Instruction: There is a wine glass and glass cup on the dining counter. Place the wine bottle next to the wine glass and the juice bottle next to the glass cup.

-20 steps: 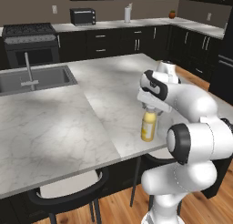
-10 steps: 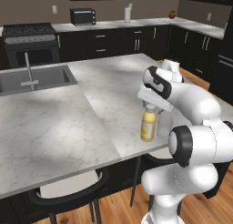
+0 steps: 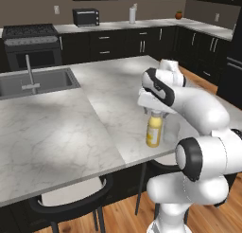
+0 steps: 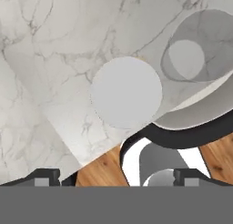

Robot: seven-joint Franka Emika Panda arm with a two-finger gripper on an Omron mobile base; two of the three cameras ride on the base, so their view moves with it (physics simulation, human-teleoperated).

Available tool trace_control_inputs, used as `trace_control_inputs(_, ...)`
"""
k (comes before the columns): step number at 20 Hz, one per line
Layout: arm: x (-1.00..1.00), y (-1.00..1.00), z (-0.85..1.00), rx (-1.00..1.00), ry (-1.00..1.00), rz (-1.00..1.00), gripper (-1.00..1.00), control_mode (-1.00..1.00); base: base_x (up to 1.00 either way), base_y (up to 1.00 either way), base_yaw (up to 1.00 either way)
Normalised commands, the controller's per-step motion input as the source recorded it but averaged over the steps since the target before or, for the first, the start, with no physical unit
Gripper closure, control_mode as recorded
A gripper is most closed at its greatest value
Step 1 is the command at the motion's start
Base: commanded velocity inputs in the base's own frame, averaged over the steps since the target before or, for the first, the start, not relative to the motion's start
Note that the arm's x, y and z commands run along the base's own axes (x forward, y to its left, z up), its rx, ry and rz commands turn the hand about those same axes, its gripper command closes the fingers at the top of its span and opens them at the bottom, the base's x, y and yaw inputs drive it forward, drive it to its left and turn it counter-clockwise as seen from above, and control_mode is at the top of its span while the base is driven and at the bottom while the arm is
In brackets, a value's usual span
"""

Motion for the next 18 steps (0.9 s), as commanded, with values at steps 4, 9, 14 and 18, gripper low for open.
trace_control_inputs(4,-0.62,0.16,0.00,-0.12,-0.11,0.37,-1.00,-1.00,0.00,0.00,0.00)
trace_control_inputs(9,-0.67,0.10,0.00,-0.05,-0.28,0.30,-1.00,-1.00,0.00,0.00,0.00)
trace_control_inputs(14,-0.61,0.13,0.01,-0.02,-0.21,0.24,-1.00,-1.00,0.00,0.00,0.00)
trace_control_inputs(18,-0.48,0.13,0.09,0.05,-0.01,0.06,-1.00,-1.00,0.00,0.00,0.00)
